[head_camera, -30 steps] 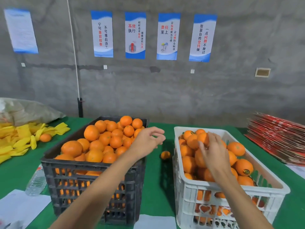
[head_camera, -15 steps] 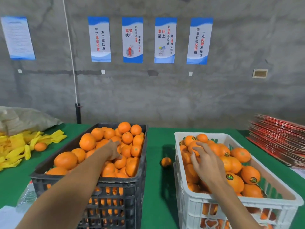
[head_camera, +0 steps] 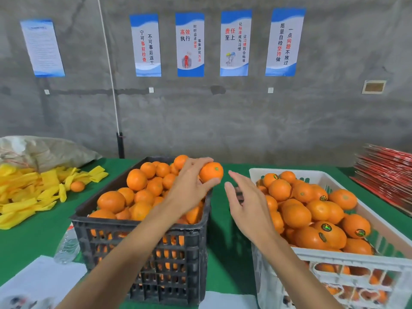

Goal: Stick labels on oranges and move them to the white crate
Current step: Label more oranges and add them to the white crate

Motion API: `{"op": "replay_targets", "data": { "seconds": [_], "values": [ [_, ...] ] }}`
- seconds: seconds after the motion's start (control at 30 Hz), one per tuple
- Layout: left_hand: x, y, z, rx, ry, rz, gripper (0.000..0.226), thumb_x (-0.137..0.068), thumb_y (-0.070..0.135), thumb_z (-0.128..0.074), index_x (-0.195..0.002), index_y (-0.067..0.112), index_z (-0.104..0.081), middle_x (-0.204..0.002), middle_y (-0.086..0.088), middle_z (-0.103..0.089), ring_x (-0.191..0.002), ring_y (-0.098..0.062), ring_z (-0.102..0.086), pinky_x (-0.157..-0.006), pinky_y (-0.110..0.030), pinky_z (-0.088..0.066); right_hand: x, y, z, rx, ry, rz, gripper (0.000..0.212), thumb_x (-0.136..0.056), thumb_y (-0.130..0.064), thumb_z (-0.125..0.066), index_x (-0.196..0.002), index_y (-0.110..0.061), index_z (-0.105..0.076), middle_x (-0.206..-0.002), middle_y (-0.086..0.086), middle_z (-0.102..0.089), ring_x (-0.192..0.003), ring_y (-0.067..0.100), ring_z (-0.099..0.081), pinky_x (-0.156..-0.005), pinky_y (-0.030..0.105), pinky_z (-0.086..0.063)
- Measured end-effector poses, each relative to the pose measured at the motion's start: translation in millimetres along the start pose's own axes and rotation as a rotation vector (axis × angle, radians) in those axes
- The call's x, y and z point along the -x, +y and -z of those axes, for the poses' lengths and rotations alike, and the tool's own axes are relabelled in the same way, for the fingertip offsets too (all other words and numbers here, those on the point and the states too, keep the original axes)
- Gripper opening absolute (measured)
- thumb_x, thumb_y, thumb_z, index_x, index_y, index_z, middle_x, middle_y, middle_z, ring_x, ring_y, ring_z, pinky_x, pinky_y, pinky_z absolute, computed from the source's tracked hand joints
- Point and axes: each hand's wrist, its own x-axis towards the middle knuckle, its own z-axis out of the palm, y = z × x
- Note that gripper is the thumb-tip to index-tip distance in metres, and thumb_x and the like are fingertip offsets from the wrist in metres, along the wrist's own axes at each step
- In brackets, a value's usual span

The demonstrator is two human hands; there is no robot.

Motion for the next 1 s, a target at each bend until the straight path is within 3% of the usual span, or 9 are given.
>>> {"op": "replay_targets", "data": {
  "seconds": [0.07,0.17,0.23,0.3,0.4,0.53,0.67,0.8,1.0],
  "values": [
    [26,27,-12,0.084,0.03,-0.049,0.051,-0.094,0.027,-0.071,-0.141,0.018,-0.052,-0.12,0.001,-0.052,-0.084,-0.015,-0.058,-0.084,-0.024,-0.049,13,-14,-1,-0.024,0.084,-0.055,0.043,-0.105,-0.036,-0.052,-0.143,-0.018,-0.053,-0.138,-0.003,-0.058,-0.118,0.017,-0.061,-0.097,0.041,-0.053],
    [64,49,-37,0.176,0.011,0.015,0.047,-0.098,0.031,-0.063,-0.141,0.024,-0.043,-0.121,-0.007,-0.061,-0.102,-0.027,-0.062,-0.091,-0.036,-0.052,45,-17,10,-0.003,0.208,-0.059,0.039,-0.106,-0.035,-0.047,-0.14,-0.018,-0.055,-0.135,-0.004,-0.059,-0.124,0.012,-0.056,-0.105,0.027,-0.046],
    [87,50,-54,0.228,-0.015,0.071,0.05,-0.098,0.032,-0.063,-0.143,0.03,-0.04,-0.126,-0.004,-0.06,-0.109,-0.028,-0.063,-0.097,-0.041,-0.053,72,-10,15,0.016,0.197,-0.036,0.036,-0.106,-0.028,-0.05,-0.14,-0.016,-0.055,-0.137,-0.003,-0.058,-0.127,0.011,-0.053,-0.107,0.023,-0.043],
    [117,41,-76,0.272,-0.05,0.098,0.055,-0.096,0.027,-0.065,-0.145,0.031,-0.04,-0.135,0.004,-0.054,-0.112,-0.02,-0.063,-0.099,-0.036,-0.053,103,6,18,0.04,0.116,-0.034,0.036,-0.104,-0.022,-0.054,-0.14,-0.014,-0.055,-0.138,0.0,-0.057,-0.128,0.014,-0.054,-0.107,0.027,-0.045],
    [168,17,-109,0.316,-0.15,0.205,0.055,-0.096,0.022,-0.067,-0.143,0.036,-0.041,-0.135,0.006,-0.049,-0.101,-0.005,-0.062,-0.093,-0.028,-0.053,151,38,15,0.044,-0.094,-0.1,0.038,-0.102,-0.018,-0.058,-0.14,-0.012,-0.056,-0.14,0.002,-0.057,-0.126,0.016,-0.056,-0.104,0.034,-0.05],
    [223,-13,-138,0.195,-0.301,0.349,0.054,-0.102,0.024,-0.058,-0.149,0.032,-0.033,-0.151,0.01,-0.033,-0.121,-0.023,-0.057,-0.102,-0.045,-0.049,202,67,9,0.009,-0.439,-0.215,0.044,-0.102,-0.027,-0.059,-0.145,-0.019,-0.053,-0.147,-0.005,-0.051,-0.127,0.009,-0.053,-0.107,0.038,-0.047],
    [256,-31,-155,0.024,-0.397,0.293,0.052,-0.107,0.02,-0.046,-0.156,0.021,-0.028,-0.164,0.003,-0.018,-0.139,-0.028,-0.044,-0.111,-0.042,-0.043,240,87,13,0.035,-0.659,-0.245,0.06,-0.092,-0.061,-0.064,-0.143,-0.03,-0.056,-0.145,-0.023,-0.049,-0.131,-0.009,-0.043,-0.115,0.024,-0.036],
    [262,-38,-162,-0.105,-0.416,0.246,0.053,-0.105,0.016,-0.048,-0.153,0.03,-0.03,-0.162,0.001,-0.016,-0.131,-0.031,-0.049,-0.099,-0.043,-0.051,266,103,19,0.064,-0.737,-0.275,0.066,-0.086,-0.065,-0.066,-0.139,-0.025,-0.061,-0.151,-0.024,-0.04,-0.139,-0.008,-0.035,-0.118,0.02,-0.027],
    [266,-43,-164,-0.069,-0.355,0.258,0.054,-0.101,0.021,-0.056,-0.149,0.03,-0.032,-0.153,0.007,-0.028,-0.116,-0.028,-0.059,-0.088,-0.043,-0.054,266,104,16,0.12,-0.698,-0.168,0.049,-0.091,-0.055,-0.064,-0.119,-0.016,-0.075,-0.131,-0.015,-0.057,-0.122,0.0,-0.048,-0.105,0.019,-0.039]
  ]
}}
